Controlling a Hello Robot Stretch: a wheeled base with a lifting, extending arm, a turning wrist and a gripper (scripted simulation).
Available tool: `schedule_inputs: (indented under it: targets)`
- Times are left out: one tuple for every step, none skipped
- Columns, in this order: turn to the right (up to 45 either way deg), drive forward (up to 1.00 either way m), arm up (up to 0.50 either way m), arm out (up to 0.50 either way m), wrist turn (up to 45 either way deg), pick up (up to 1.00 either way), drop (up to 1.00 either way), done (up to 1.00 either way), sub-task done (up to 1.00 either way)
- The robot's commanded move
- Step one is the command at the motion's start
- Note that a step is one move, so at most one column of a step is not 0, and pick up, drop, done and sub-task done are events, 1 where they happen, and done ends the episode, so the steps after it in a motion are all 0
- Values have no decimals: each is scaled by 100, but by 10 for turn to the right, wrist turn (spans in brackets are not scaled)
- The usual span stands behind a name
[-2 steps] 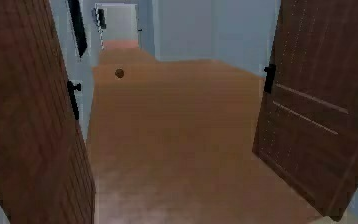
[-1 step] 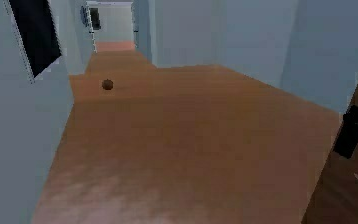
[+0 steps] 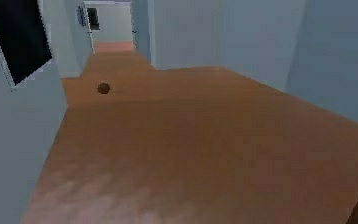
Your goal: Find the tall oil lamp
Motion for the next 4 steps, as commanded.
schedule_inputs:
  targets:
    - [-90, 0, 0, 0, 0, 0, 0, 0, 0]
    - [0, 100, 0, 0, 0, 0, 0, 0, 0]
    - [-30, 0, 0, 0, 0, 0, 0, 0, 0]
    - [0, 100, 0, 0, 0, 0, 0, 0, 0]
